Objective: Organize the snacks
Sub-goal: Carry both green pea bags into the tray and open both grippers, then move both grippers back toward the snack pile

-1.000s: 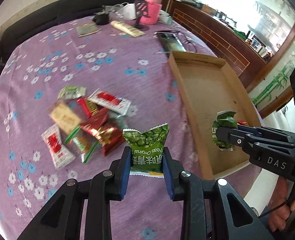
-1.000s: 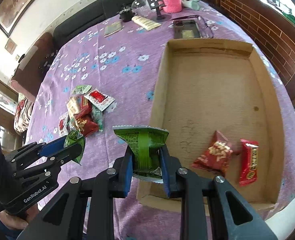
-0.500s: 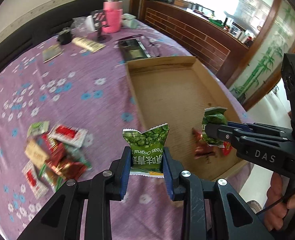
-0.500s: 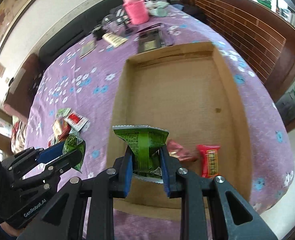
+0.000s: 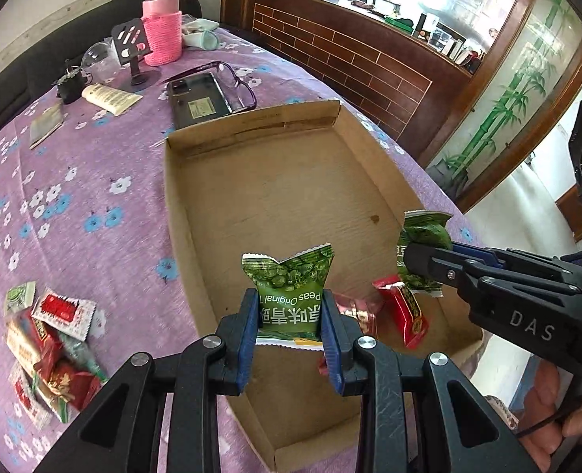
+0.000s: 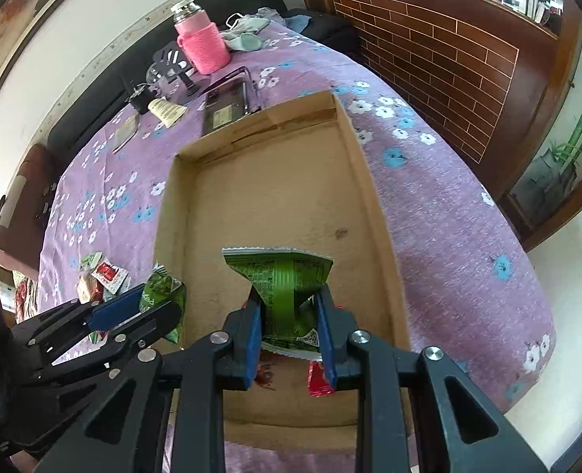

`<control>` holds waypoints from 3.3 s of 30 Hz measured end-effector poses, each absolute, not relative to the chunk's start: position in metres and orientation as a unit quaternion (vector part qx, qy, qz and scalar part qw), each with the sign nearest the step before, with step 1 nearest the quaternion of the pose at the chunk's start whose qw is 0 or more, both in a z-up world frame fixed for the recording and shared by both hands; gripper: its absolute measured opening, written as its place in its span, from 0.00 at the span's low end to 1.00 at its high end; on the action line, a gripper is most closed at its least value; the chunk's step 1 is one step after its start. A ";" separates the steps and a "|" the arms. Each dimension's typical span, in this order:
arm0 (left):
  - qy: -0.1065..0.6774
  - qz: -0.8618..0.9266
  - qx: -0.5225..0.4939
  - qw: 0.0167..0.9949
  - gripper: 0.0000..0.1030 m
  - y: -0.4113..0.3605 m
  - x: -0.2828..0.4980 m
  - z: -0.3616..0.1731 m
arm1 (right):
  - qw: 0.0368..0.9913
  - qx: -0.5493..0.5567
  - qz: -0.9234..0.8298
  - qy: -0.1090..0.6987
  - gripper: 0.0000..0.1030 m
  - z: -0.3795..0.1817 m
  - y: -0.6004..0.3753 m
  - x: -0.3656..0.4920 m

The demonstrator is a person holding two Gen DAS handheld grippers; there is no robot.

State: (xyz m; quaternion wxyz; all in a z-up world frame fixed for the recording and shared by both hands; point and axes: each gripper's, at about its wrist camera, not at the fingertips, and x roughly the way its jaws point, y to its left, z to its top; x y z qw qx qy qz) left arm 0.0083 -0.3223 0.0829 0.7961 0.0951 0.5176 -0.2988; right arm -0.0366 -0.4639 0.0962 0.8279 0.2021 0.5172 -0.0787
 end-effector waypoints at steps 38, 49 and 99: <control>0.523 -0.284 0.164 0.787 0.30 -0.350 0.008 0.045 | 0.809 0.184 -0.065 0.554 0.24 0.064 -0.471 -0.007; 0.508 -0.285 0.166 0.796 0.48 -0.347 0.001 0.055 | 0.821 0.183 -0.077 0.536 0.31 0.079 -0.471 -0.019; 0.467 -0.153 0.040 0.870 0.59 -0.150 -0.012 0.093 | 0.859 0.017 0.000 0.512 0.40 0.112 -0.300 -0.025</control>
